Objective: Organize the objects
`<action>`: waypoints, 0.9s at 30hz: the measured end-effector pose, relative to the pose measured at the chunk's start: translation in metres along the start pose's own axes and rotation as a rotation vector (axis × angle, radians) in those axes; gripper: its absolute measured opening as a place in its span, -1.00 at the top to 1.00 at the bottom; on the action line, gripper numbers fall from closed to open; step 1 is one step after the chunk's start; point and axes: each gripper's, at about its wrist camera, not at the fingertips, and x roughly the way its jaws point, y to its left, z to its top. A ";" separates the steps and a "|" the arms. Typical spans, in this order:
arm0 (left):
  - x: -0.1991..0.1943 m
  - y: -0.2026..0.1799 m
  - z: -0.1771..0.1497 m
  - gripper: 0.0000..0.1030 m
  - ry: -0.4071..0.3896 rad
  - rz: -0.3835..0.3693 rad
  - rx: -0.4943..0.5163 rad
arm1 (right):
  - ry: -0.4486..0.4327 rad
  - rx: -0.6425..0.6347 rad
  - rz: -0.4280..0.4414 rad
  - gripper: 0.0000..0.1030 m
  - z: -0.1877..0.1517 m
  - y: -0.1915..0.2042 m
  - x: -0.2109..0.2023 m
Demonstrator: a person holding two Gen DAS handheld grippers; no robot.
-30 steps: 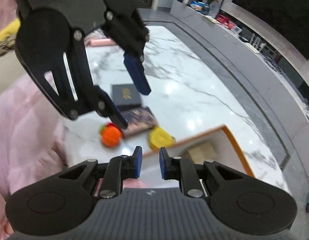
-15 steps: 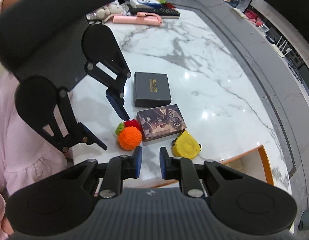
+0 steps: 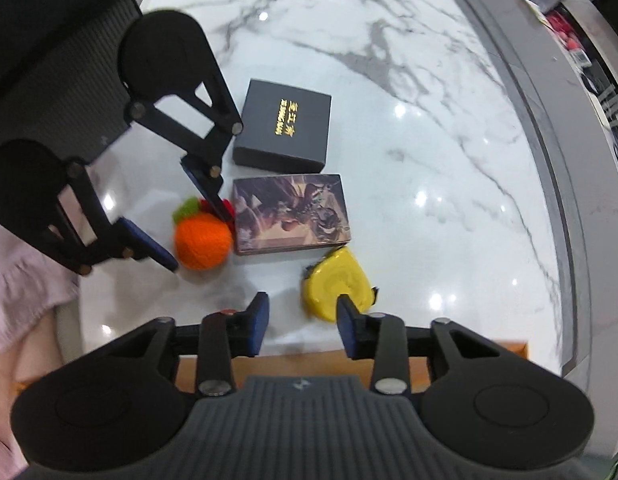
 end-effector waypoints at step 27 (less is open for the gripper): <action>-0.036 0.031 -0.007 0.09 -0.106 -0.057 -0.142 | 0.221 -0.194 0.098 -0.05 0.027 -0.026 0.066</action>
